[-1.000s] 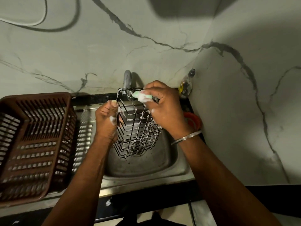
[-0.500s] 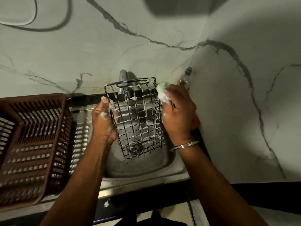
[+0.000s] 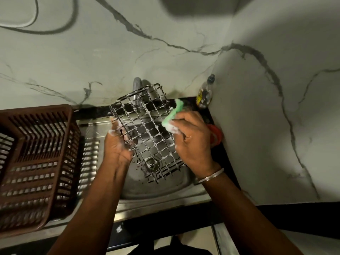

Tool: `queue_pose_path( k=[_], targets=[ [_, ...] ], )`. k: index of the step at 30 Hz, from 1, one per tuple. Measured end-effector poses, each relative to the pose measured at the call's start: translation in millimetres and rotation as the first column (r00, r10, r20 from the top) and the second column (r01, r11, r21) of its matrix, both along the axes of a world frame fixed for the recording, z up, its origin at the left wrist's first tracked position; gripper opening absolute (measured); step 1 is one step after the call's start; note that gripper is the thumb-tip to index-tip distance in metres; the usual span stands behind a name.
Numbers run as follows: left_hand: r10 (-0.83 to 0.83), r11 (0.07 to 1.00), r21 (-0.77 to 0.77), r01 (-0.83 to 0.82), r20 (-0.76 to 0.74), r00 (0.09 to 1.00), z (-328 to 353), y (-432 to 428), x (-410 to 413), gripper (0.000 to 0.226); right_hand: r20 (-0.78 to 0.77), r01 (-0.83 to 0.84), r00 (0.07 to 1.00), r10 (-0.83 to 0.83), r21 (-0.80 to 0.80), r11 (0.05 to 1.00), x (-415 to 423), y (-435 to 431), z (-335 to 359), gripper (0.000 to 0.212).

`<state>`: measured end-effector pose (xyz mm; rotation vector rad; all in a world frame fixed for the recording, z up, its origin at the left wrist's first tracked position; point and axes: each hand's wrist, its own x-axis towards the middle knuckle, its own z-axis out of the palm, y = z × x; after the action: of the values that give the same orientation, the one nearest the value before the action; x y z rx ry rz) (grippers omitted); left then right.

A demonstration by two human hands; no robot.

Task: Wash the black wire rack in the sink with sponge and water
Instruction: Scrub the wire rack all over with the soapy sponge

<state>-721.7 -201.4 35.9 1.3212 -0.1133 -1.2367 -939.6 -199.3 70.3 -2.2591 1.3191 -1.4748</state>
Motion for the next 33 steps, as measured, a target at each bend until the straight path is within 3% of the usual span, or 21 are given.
queue_pose_path(
  k=[7,10,18,24,27,31,33],
  targets=[
    [0.04,0.999,0.028,-0.039,-0.037,0.999,8.7,0.5,-5.5,0.028,-0.112,0.009,0.994,-0.013,-0.042,0.999,-6.5,10.1,-2.3,0.022],
    [0.055,0.998,0.01,-0.054,-0.101,0.993,9.8,-1.6,-0.6,0.028,-0.053,0.054,0.997,-0.056,-0.031,0.998,-18.3,11.5,-0.9,0.025],
    [0.007,1.0,0.031,-0.005,-0.054,0.998,21.6,-1.2,-4.5,0.03,-0.063,-0.018,0.998,0.018,0.007,1.0,-33.5,19.3,-6.9,0.031],
    [0.138,0.983,0.13,-0.128,-0.071,0.988,18.9,-9.7,-1.1,0.03,-0.141,0.034,0.989,-0.042,-0.059,0.998,-29.9,25.0,-10.2,0.026],
    [0.142,0.984,0.121,-0.131,-0.091,0.986,18.4,-14.8,-2.6,0.033,-0.033,0.175,0.984,-0.177,-0.055,0.983,-26.4,24.6,-9.0,0.017],
    [0.186,0.981,0.085,-0.174,-0.15,0.971,15.5,-21.9,-1.2,0.039,-0.146,0.073,0.985,-0.089,-0.11,0.991,-20.7,31.1,-11.2,0.024],
    [0.178,0.983,0.087,-0.164,-0.199,0.964,21.6,-22.6,-5.2,0.041,-0.107,0.138,0.983,-0.146,-0.079,0.987,-20.6,31.9,-12.2,0.024]
  ],
)
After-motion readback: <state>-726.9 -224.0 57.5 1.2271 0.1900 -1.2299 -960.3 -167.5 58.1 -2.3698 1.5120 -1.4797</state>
